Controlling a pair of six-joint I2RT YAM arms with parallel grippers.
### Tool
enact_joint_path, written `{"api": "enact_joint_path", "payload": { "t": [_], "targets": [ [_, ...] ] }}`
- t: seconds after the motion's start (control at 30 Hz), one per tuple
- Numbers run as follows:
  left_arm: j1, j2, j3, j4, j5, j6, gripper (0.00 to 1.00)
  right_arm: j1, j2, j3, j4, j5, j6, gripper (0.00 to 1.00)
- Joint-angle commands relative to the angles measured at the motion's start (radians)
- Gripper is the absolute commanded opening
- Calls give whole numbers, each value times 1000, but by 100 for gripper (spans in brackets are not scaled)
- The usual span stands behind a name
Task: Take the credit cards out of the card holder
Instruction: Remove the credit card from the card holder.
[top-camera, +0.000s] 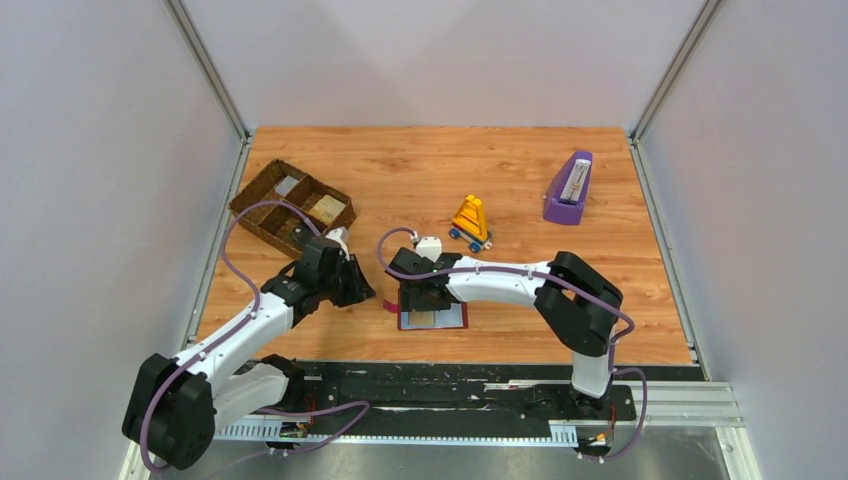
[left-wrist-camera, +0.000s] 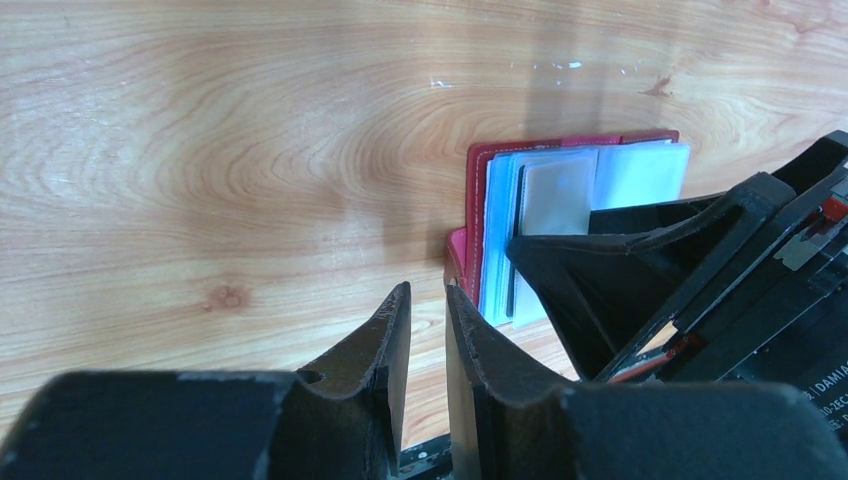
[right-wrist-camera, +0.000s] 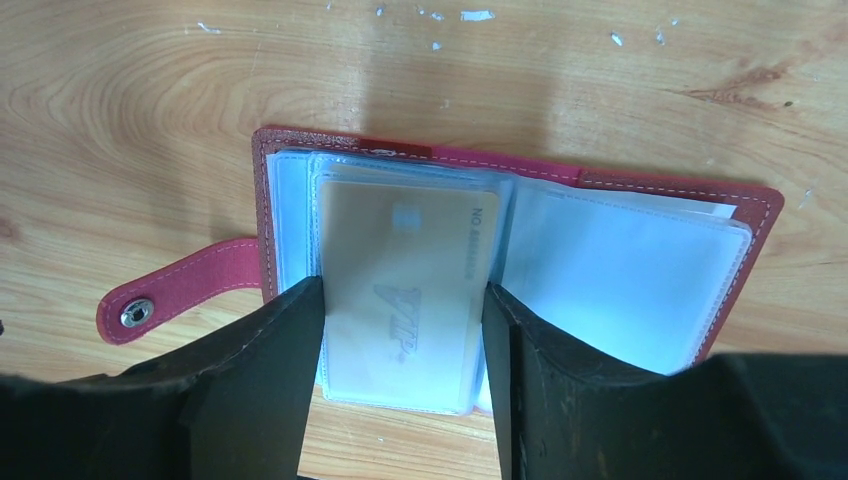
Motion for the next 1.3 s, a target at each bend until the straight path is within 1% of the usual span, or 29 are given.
{"api": "enact_joint_path", "payload": {
  "t": [0.0, 0.17, 0.37, 0.53, 0.67, 0.83, 0.97, 1.2, 1.27],
  "targets": [
    [5, -3, 2, 27, 38, 14, 27, 3, -29, -65, 88, 11, 0, 50],
    [5, 38, 4, 58, 102, 27, 28, -2, -109, -132, 204, -27, -27, 49],
    [5, 86, 1, 119, 185, 33, 28, -21, -156, -189, 301, -109, -39, 50],
    [5, 164, -13, 235, 306, 19, 28, -42, -222, -285, 415, -175, -44, 50],
    [3, 238, -24, 324, 369, -1, 27, -76, -273, -373, 534, -258, -40, 49],
    [-1, 307, -16, 400, 394, -24, 26, -112, -317, -449, 636, -353, -31, 49],
    [-6, 347, 0, 441, 422, -40, 24, -137, -335, -482, 677, -390, -27, 48],
    [-17, 343, 40, 411, 386, -25, 26, -165, -351, -516, 724, -432, -14, 48],
    [-20, 360, 49, 413, 395, -26, 26, -174, -349, -525, 738, -442, -13, 48]
  ]
}}
